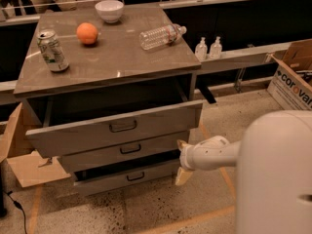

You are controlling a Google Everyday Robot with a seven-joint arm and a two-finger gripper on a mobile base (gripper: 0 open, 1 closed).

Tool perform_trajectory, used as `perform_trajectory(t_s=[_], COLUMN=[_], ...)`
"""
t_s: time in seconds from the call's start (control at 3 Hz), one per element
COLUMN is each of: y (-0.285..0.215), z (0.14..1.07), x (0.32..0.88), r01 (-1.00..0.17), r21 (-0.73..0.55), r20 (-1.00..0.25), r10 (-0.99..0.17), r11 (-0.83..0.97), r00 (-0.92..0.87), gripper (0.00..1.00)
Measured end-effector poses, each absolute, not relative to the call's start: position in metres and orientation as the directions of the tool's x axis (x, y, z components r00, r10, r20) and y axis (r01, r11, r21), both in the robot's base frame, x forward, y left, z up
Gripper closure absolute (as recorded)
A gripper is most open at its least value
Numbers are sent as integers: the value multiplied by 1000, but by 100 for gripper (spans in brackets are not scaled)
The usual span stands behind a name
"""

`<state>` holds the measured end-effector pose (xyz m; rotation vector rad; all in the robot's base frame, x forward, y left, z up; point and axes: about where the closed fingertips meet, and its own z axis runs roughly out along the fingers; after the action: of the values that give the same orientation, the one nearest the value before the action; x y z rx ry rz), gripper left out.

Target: Open bottom drawer

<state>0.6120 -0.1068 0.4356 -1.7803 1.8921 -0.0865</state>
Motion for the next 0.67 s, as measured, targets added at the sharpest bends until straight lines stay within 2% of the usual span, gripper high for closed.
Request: perform_trajectory(t_s=[0.33, 0.67], y=[-94, -85], z=[387, 328], x=[618, 595], r01=[-928, -963], r21=[-354, -244], r20=[-341, -347], r10=[-940, -938], r11=[120, 118], r00=[9, -28], gripper=[0, 0])
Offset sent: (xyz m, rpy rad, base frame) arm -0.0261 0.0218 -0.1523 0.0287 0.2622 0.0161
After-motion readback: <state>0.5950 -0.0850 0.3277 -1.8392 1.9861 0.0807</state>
